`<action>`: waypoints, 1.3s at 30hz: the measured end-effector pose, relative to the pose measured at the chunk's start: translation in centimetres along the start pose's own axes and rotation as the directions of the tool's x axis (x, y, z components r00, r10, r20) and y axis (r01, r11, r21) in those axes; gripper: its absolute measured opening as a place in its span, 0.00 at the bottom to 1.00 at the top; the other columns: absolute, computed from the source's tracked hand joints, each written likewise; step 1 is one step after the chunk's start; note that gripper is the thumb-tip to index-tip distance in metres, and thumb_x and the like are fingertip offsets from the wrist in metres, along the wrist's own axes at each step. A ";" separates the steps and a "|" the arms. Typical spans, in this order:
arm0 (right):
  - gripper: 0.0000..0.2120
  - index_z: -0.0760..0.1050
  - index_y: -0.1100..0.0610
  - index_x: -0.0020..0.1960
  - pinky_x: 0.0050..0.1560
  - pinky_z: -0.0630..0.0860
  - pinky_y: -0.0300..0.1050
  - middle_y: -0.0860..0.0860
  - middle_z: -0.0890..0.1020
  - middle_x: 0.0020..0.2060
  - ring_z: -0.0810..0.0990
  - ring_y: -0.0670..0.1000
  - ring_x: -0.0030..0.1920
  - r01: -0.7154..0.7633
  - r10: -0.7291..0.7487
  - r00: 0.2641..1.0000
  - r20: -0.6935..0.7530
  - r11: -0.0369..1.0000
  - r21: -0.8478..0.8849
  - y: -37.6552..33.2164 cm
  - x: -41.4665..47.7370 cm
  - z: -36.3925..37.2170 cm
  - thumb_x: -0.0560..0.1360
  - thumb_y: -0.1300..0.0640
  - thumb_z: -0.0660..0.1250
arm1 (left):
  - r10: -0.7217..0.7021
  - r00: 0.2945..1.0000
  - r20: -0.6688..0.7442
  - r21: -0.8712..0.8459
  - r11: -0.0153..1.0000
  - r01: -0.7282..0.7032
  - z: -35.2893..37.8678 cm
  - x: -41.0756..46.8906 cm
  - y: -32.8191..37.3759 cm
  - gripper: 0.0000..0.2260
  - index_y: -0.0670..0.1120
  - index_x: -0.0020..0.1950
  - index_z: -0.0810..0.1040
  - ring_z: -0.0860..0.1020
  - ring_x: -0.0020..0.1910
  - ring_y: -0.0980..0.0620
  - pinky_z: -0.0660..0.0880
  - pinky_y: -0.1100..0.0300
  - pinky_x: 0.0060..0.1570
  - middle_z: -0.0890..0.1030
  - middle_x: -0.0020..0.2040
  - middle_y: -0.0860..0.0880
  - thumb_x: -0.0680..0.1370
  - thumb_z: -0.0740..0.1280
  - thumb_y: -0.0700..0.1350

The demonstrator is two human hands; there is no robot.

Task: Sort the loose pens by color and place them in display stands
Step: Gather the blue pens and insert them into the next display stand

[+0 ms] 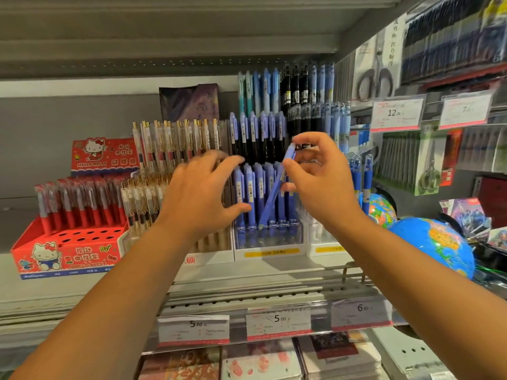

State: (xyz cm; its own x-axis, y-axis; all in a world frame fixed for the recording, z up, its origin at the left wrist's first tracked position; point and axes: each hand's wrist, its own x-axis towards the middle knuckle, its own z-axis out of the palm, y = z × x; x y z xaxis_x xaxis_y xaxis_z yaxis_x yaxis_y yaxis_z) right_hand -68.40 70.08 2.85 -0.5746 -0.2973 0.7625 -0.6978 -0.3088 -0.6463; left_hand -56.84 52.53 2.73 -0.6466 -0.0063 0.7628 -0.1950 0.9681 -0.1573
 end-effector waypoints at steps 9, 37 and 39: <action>0.12 0.74 0.50 0.59 0.46 0.82 0.51 0.42 0.77 0.42 0.80 0.47 0.45 0.164 -0.158 0.986 0.046 0.964 -0.211 0.7 0.8 0.8 0.78 0.59 0.68 | -0.032 0.994 0.109 0.134 0.991 0.017 1.4 0.6 -0.4 0.44 0.56 0.78 0.57 0.75 0.65 0.45 0.67 0.41 0.64 0.76 0.68 0.50 0.68 0.67 0.72; 0.26 0.63 0.59 0.76 0.75 0.52 0.49 0.55 0.65 0.75 0.54 0.54 0.77 0.235 0.018 0.943 0.331 0.669 -0.705 1.2 0.1 2.6 0.80 0.53 0.59 | -0.340 0.939 0.056 -0.157 0.925 0.345 1.6 1.4 2.7 0.28 0.55 0.74 0.68 0.70 0.68 0.45 0.58 0.47 0.66 0.76 0.67 0.49 0.75 0.65 0.60; 0.26 0.63 0.59 0.76 0.76 0.50 0.48 0.55 0.65 0.75 0.54 0.55 0.78 0.277 0.018 0.932 0.363 0.612 -0.741 1.4 0.0 2.6 0.80 0.51 0.58 | -0.321 0.944 0.076 -0.131 0.936 0.328 1.5 1.3 2.6 0.29 0.54 0.74 0.67 0.69 0.69 0.44 0.58 0.47 0.66 0.76 0.68 0.49 0.75 0.65 0.60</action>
State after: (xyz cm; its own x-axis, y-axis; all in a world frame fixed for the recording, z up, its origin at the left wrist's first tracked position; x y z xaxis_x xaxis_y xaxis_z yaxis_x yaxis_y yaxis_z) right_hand -68.26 67.29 1.83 -0.3927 -0.6101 0.6882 -0.9029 0.3979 -0.1625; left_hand -59.31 54.67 2.35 -0.6038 -0.3352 0.7232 -0.2982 0.9364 0.1850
